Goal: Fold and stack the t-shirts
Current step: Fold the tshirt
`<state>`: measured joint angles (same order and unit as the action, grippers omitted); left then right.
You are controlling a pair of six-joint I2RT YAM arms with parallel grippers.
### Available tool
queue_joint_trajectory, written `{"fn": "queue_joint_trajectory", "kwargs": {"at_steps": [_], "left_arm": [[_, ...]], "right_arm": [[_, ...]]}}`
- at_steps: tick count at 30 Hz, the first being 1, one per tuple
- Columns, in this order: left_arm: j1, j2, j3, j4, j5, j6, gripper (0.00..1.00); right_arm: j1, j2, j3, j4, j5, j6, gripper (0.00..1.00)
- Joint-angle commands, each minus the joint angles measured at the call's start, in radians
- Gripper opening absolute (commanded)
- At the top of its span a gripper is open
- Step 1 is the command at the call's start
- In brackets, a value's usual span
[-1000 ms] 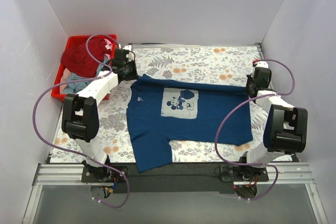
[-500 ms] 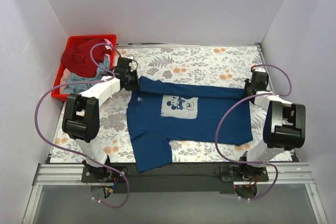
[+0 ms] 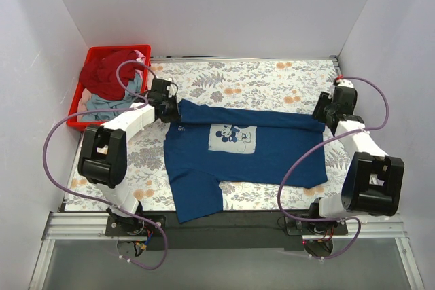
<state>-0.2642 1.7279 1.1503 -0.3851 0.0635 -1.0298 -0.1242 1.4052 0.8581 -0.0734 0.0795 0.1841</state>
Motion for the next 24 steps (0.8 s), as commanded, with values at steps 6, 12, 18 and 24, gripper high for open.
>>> {"fn": "queue_joint_trajectory", "kwargs": {"at_steps": [6, 12, 18, 24], "left_arm": [[-0.004, -0.103, -0.027, 0.018, -0.051, 0.016, 0.0], [-0.004, -0.099, -0.052, 0.038, -0.051, 0.02, 0.0], [-0.006, -0.094, -0.08, 0.061, -0.051, 0.024, 0.0], [-0.004, -0.088, -0.093, 0.078, -0.051, 0.027, 0.0]], "right_arm": [[0.001, 0.155, 0.11, 0.021, -0.175, 0.0, 0.51], [0.003, 0.282, 0.197, 0.006, -0.224, -0.032, 0.5], [0.008, 0.37, 0.234, -0.032, -0.265, -0.046, 0.49], [0.014, 0.393, 0.225, -0.072, -0.282, -0.061, 0.48]]}}
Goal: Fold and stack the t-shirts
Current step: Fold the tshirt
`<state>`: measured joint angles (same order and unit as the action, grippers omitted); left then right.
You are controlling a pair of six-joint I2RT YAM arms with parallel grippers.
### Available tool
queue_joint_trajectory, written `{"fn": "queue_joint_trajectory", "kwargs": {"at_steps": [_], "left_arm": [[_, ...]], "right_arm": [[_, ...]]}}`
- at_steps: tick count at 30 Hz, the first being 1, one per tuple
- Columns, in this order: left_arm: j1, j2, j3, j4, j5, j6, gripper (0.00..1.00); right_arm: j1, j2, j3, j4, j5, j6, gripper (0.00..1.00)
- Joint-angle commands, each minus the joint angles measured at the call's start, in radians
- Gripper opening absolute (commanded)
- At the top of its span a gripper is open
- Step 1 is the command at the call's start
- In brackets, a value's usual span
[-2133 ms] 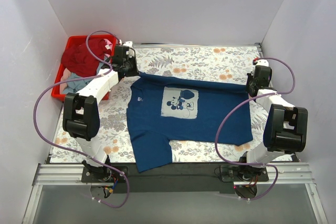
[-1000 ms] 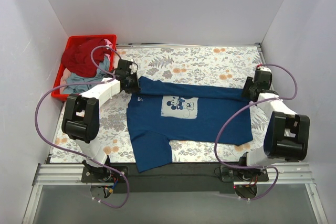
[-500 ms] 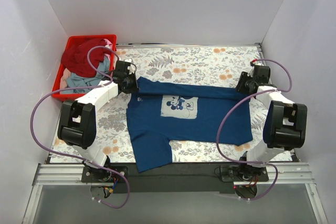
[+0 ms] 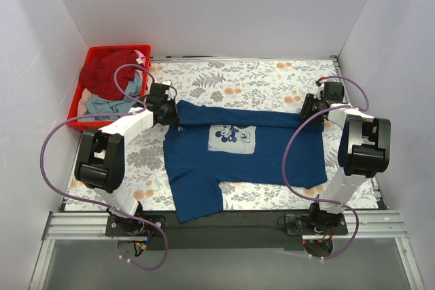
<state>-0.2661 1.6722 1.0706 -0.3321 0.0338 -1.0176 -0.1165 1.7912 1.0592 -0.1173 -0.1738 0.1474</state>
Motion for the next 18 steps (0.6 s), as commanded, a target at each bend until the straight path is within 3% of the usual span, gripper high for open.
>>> {"fn": "queue_joint_trajectory", "kwargs": {"at_steps": [1, 18], "left_arm": [[-0.002, -0.032, -0.015, 0.027, -0.02, 0.013, 0.0], [-0.002, -0.017, -0.024, 0.038, -0.052, 0.014, 0.0]], "right_arm": [[0.006, 0.005, 0.025, -0.042, -0.03, -0.028, 0.48], [0.011, -0.11, -0.044, -0.146, -0.026, -0.028, 0.39]]}}
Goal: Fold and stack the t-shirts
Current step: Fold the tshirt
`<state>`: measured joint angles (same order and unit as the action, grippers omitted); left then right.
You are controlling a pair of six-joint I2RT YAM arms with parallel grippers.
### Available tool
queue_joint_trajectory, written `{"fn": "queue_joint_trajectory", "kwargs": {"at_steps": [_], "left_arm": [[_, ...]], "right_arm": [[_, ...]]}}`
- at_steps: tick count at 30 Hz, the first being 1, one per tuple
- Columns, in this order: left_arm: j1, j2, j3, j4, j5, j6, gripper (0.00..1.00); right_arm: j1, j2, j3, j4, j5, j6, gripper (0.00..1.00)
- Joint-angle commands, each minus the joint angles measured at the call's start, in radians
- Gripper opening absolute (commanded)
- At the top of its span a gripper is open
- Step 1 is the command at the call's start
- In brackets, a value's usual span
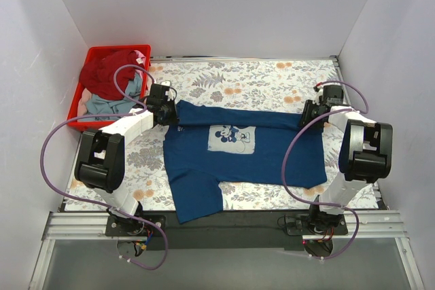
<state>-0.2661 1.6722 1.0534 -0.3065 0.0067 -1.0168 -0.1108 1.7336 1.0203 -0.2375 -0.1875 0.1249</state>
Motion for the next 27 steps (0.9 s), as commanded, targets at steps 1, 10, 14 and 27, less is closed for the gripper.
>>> {"fn": "queue_joint_trajectory", "kwargs": {"at_steps": [1, 10, 14, 27], "left_arm": [[-0.002, -0.016, -0.007, 0.014, -0.025, 0.015, 0.0], [-0.002, -0.008, -0.006, 0.014, -0.025, 0.012, 0.0], [-0.002, -0.003, -0.003, 0.014, -0.025, 0.011, 0.01], [-0.002, 0.001, 0.0, 0.015, -0.019, 0.006, 0.04]], "right_arm": [[0.005, -0.057, -0.005, -0.029, -0.012, -0.004, 0.38], [0.007, -0.103, -0.094, -0.049, -0.001, 0.045, 0.36], [0.007, -0.121, -0.144, -0.031, -0.001, 0.058, 0.36], [0.193, -0.212, -0.063, 0.102, -0.19, 0.107, 0.44]]}}
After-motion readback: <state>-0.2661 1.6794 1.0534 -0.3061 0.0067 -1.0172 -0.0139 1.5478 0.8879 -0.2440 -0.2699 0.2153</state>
